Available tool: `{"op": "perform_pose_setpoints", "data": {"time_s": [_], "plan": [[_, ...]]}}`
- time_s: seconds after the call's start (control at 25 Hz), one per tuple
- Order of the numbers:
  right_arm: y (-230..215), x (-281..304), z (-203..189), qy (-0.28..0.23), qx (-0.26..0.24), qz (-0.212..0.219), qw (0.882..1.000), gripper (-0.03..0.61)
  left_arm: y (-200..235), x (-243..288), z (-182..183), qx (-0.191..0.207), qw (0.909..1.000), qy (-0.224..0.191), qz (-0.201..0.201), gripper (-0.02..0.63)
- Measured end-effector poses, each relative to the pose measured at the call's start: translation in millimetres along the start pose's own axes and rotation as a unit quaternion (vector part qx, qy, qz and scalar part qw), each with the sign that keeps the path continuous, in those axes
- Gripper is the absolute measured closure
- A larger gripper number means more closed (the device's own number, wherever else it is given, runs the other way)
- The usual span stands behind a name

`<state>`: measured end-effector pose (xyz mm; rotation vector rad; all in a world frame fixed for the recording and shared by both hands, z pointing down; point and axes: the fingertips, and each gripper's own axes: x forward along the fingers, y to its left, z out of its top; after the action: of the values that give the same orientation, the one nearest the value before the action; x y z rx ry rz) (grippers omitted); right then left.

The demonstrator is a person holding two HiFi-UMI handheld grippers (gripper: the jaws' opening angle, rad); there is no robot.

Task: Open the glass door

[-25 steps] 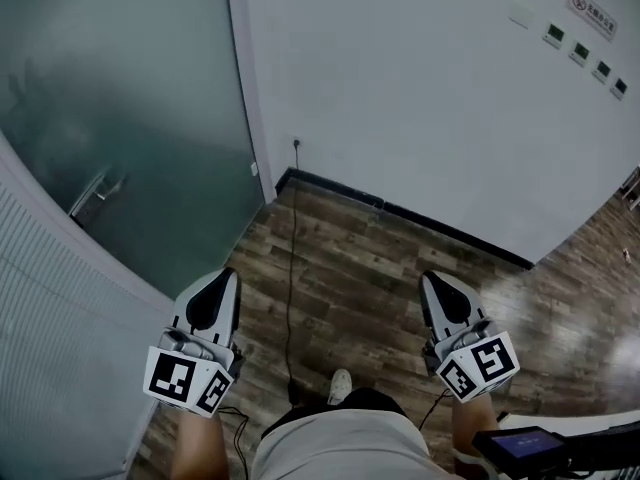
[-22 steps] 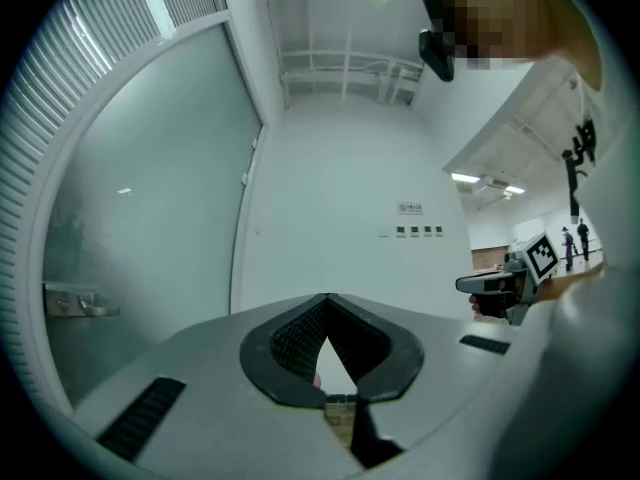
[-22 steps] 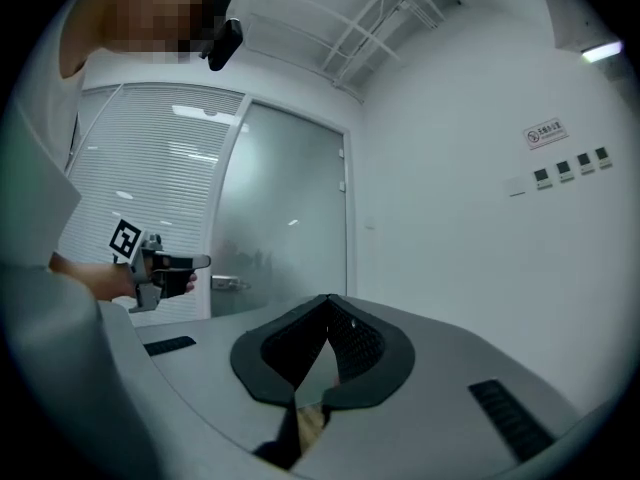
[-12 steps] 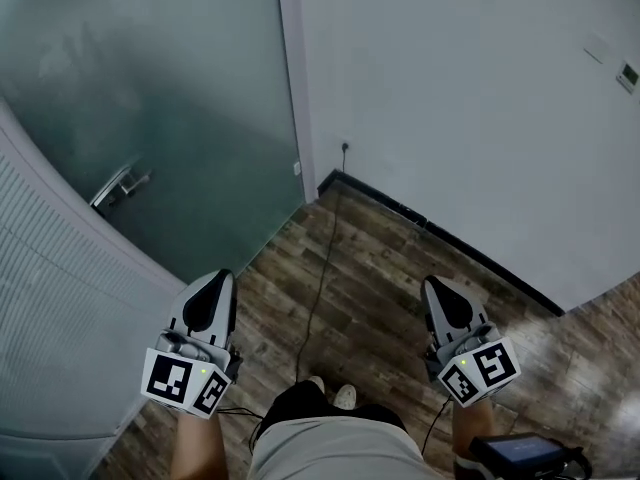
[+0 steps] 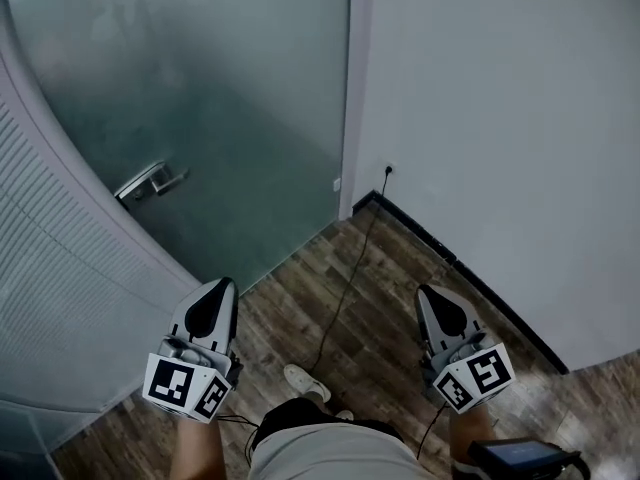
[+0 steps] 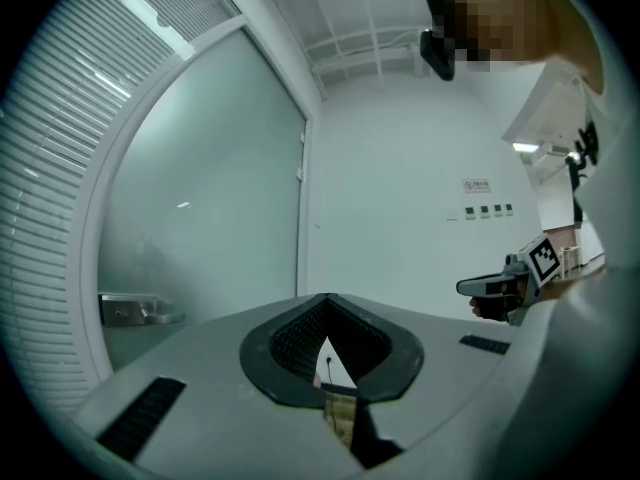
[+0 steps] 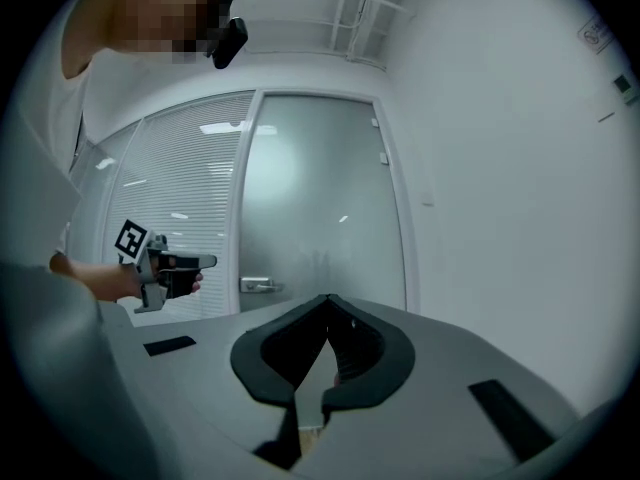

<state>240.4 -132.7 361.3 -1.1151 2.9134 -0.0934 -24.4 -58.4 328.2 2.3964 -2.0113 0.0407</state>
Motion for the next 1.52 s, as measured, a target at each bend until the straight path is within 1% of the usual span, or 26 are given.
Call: {"op": "perform_pose_setpoints", "data": {"time_s": [0.28,0.48,0.64,0.8,0.88,0.96,1.12,1.2,1.32,1.4,1.52], "plan": [[18.0,127.0,9.9,0.001,-0.011,0.076,0.997,0.578,89.5,19.2,6.3,0.000,0.9977,-0.008,0.067,0.614],[40.8,197.0,7.1,-0.002,-0.013,0.122,0.992,0.578,144.6,20.5,7.4,0.001,0.9939,-0.013,0.109,0.614],[66.0,251.6,14.0,0.005,-0.015,0.163,0.986,0.578,186.8,20.9,14.4,-0.005,0.9901,-0.011,0.140,0.614],[84.9,292.5,11.2,0.020,-0.013,0.202,0.979,0.578,213.0,21.3,13.4,-0.013,0.9868,-0.005,0.161,0.614],[91.9,317.2,11.7,0.022,-0.014,0.225,0.974,0.578,226.0,23.8,14.2,-0.014,0.9838,-0.006,0.178,0.614],[101.0,344.4,13.1,0.023,-0.016,0.257,0.966,0.578,238.1,25.4,16.3,-0.013,0.9794,-0.008,0.201,0.614],[118.2,401.7,6.4,0.026,-0.020,0.327,0.945,0.578,262.0,31.4,11.4,-0.014,0.9668,-0.009,0.255,0.614],[120.8,429.2,5.8,0.029,-0.021,0.352,0.935,0.578,271.8,40.5,10.1,-0.018,0.9618,-0.009,0.273,0.614],[122.1,463.6,15.4,0.033,-0.024,0.384,0.922,0.578,282.8,53.3,17.4,-0.025,0.9548,-0.008,0.296,0.614],[125.6,485.7,13.7,0.037,-0.025,0.412,0.910,0.578,291.2,58.1,14.1,-0.030,0.9464,-0.006,0.322,0.614],[136.4,514.3,-6.4,0.047,-0.031,0.453,0.890,0.578,305.8,61.1,-6.0,-0.033,0.9326,0.002,0.359,0.614]]}}
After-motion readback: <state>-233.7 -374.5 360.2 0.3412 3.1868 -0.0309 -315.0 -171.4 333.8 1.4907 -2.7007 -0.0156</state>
